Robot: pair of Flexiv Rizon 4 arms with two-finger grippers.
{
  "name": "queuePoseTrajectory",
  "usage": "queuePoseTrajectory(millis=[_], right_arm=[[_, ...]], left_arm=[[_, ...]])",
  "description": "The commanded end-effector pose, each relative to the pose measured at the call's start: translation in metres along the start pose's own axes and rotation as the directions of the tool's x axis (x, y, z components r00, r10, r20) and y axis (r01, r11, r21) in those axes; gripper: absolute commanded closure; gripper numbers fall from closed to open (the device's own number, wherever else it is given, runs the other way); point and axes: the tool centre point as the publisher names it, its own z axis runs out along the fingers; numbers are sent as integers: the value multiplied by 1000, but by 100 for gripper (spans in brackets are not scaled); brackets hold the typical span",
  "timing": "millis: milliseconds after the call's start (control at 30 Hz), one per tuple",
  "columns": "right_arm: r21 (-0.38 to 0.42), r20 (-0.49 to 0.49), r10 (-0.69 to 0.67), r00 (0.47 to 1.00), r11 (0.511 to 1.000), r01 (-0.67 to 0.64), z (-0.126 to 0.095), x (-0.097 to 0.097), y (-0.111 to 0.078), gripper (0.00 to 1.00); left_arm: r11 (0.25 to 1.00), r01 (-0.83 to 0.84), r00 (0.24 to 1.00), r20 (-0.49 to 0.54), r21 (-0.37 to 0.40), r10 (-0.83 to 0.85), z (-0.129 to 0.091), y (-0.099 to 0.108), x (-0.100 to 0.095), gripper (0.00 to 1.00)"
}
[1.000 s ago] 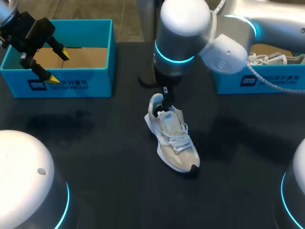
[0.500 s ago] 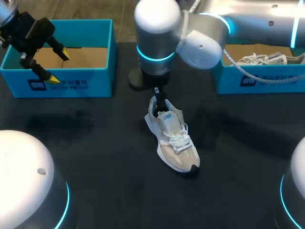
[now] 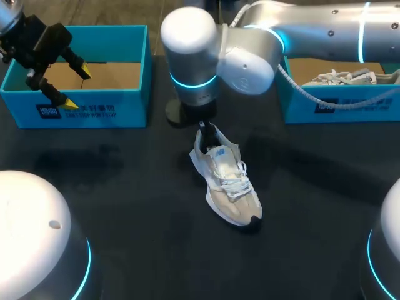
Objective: Take the shoe out of the shoebox, open the shoe tongue, remove and reinsert the insole, then place the shoe into the shoebox
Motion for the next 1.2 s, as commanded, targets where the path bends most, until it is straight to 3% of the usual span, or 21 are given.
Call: queuePoseTrajectory(millis=[33,200,467,533,567,600,900,1200], right_arm=[[5,-10,2,1000,1000,-2,1,0,0,34],[9,-26,-4,1000,1000,4,7,5,1,51],[24,-55,9,998,1000,-8,15,12,1,64],[27,-58,9,998,1000,-8,16,14,0,76],[30,-59,10,998,1000,-8,15,14,-1,91],[33,-59,10,998,999,-8,15,15,-2,99],[36,-79,7,997,999,-5,-9,17,-7,100],[-75,-100,1,995,997,-9,-81,18,-25,100]], left_arm=[[1000,0,1000,-1,-3,0,0,0,0,0],[1000,0,1000,-1,-3,0,0,0,0,0],[1000,0,1000,-1,-3,0,0,0,0,0],[1000,0,1000,-1,-3,0,0,0,0,0],[1000,0,1000,-1,-3,0,0,0,0,0],[1000,0,1000,-1,-3,0,0,0,0,0],[1000,0,1000,-1,-3,0,0,0,0,0],[1000,0,1000,-1,-3,0,0,0,0,0]])
